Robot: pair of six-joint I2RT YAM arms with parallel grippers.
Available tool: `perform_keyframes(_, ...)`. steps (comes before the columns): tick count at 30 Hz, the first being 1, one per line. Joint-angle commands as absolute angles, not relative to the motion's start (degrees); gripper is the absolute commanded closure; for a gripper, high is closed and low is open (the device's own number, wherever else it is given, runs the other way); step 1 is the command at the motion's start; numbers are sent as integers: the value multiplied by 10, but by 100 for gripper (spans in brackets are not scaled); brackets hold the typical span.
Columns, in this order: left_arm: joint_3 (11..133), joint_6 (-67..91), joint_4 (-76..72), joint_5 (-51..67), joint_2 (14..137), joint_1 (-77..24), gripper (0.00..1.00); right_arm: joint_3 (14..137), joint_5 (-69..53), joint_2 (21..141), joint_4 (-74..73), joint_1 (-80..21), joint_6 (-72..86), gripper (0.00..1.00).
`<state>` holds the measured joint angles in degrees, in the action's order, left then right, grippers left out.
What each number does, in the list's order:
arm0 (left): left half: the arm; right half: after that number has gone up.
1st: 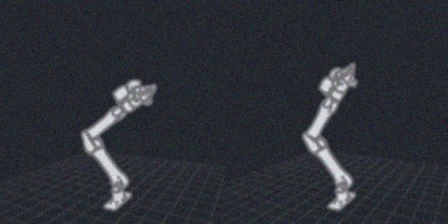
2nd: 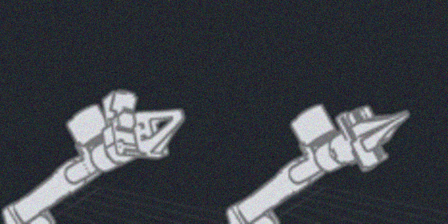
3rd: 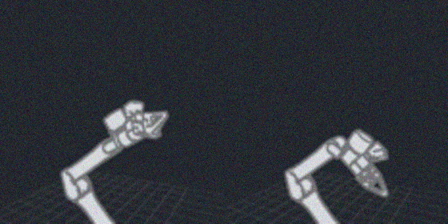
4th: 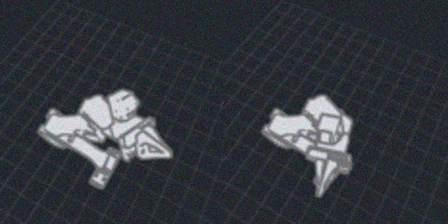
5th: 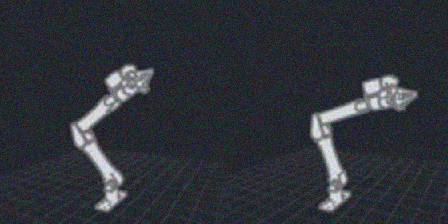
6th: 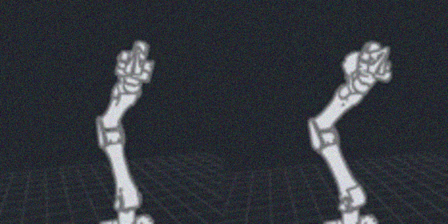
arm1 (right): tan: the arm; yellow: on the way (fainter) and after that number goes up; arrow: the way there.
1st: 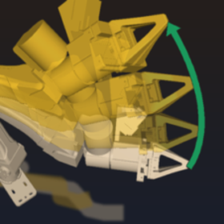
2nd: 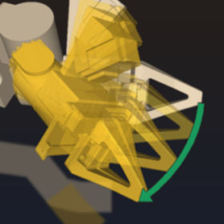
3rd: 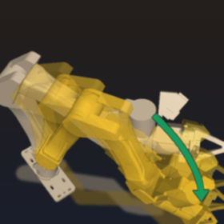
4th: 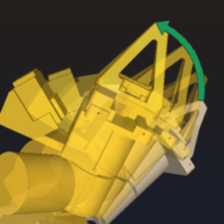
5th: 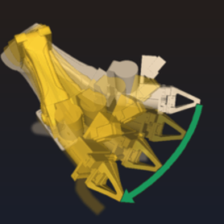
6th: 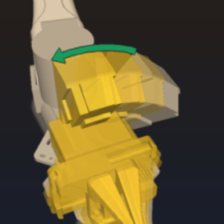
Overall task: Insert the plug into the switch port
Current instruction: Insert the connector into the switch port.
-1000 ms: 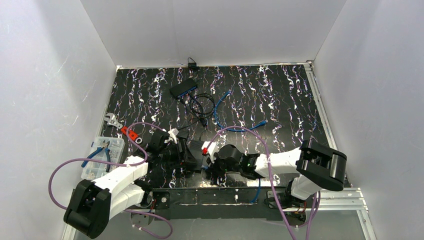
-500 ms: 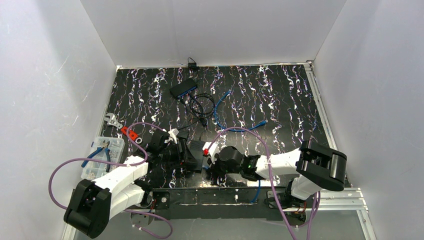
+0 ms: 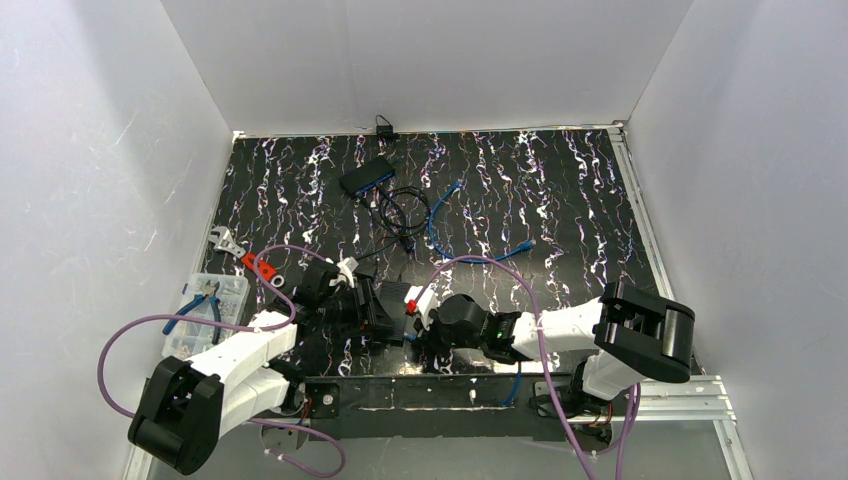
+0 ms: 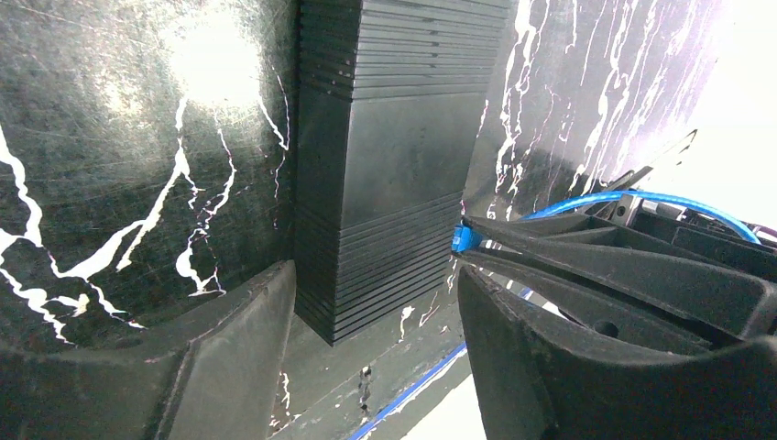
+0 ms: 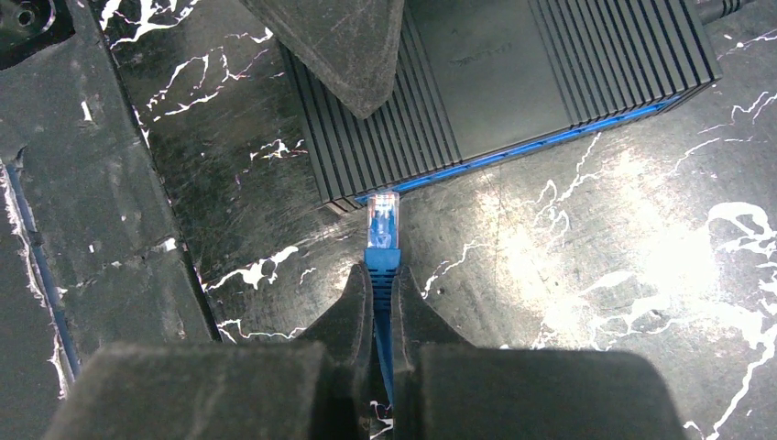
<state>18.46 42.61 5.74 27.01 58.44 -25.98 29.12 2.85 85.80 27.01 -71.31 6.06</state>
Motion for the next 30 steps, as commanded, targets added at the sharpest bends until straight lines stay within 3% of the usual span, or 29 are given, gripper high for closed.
perform_keyframes(1,181,423,59,286,585,-258,37,293,27,851,306,-721,60,99)
perform_keyframes(30,172,425,50,304,602,-258,57,274,4,869,429,-724,-90,99)
